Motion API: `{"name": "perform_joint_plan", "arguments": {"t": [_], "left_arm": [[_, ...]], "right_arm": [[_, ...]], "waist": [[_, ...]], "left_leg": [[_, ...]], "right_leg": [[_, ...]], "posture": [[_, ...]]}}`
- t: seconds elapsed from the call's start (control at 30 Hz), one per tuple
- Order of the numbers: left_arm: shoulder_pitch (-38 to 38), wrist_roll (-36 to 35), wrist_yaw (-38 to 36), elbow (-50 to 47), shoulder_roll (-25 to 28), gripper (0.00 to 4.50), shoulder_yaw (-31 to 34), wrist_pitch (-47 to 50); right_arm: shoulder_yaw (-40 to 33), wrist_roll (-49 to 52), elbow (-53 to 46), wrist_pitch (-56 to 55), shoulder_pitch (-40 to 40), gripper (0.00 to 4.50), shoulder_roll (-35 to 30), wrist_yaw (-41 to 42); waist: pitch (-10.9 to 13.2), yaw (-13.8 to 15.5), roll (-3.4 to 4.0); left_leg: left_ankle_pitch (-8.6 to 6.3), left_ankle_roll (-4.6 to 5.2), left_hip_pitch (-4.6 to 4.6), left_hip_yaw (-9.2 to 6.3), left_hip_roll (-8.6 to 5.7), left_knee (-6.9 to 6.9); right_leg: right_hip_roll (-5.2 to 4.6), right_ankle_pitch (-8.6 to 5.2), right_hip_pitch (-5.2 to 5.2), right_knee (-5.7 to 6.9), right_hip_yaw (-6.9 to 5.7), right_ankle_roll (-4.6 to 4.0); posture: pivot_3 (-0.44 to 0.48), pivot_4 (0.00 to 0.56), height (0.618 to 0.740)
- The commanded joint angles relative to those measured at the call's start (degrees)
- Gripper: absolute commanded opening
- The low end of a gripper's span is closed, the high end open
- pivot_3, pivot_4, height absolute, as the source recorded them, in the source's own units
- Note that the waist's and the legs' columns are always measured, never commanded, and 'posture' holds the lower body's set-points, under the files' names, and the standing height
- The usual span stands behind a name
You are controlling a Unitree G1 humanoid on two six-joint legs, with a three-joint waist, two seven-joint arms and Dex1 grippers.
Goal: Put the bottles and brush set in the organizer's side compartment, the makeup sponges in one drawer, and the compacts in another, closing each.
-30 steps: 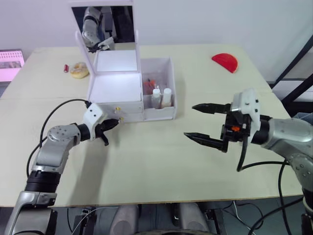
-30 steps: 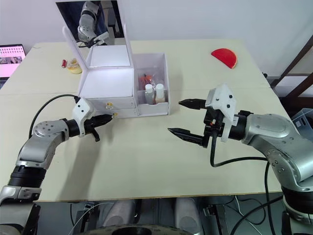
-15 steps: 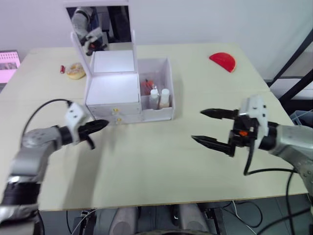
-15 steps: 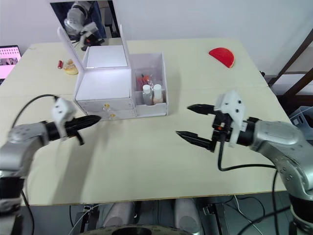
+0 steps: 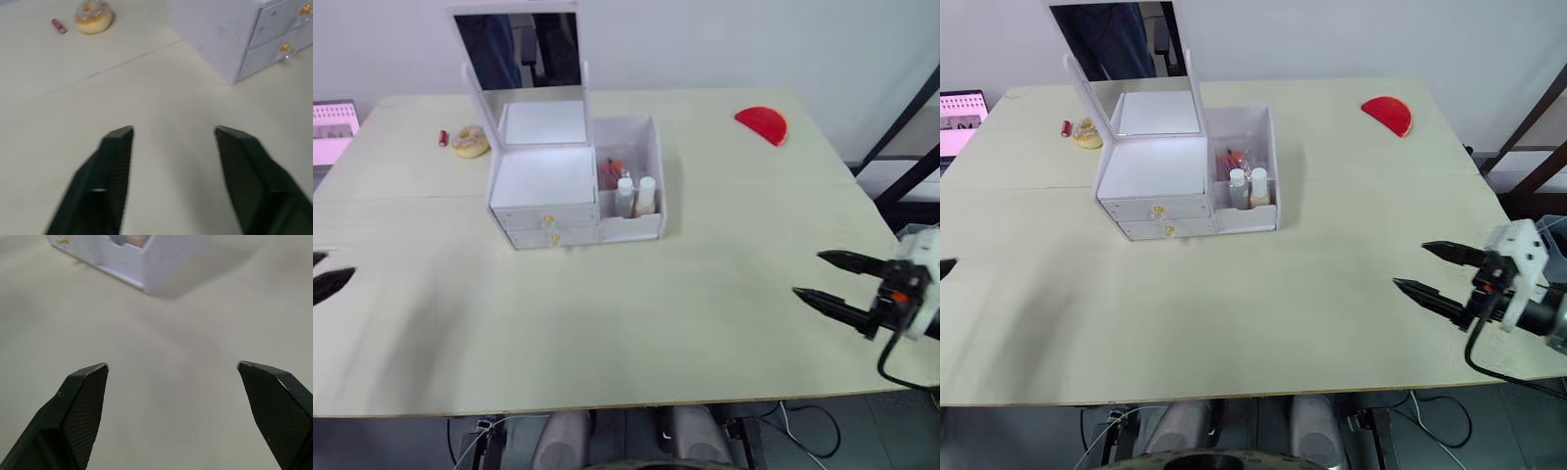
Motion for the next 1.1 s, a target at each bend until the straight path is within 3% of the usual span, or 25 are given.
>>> {"name": "perform_joint_plan", "arguments": {"t": [0.03,0.37,1.1], "left_arm": [[2.6,0.2,-1.7,1.9,0.1,4.43,4.7,-1.4],[2.8,-0.4,-0.5,3.3,-0.7,4.43,4.2,-3.2],[-1.7,0.0,1.9,4.1,0.1,4.43,-0.2,-3.1]], "right_arm": [[-4.8,-0.2,4.3,-4.0,1.6,4.50,0.8,3.5],[-6.6,-0.2,7.2,-5.3,1.7,4.50,-0.1,5.4],[-4.5,0.3,3.1,-1.8,-1.9,4.50,-0.6,2.1]], "waist": [[0.0,0.1,-0.01],[0.0,-0.1,0.01],[0.0,-0.1,0.02]], "left_leg": [[0.00,0.00,0.00,0.00,0.00,-0.02],[-0.01,-0.02,0.00,0.04,0.06,-0.07],[-0.01,-0.02,0.02,0.10,0.06,-0.11]], "right_leg": [[0.00,0.00,0.00,-0.02,0.00,0.00],[0.00,0.00,-0.05,-0.03,0.02,0.00],[0.00,0.01,-0.08,0.01,0.05,-0.02]], "posture": [[0.000,0.150,0.739],[0.000,0.150,0.739],[0.000,0.150,0.739]]}}
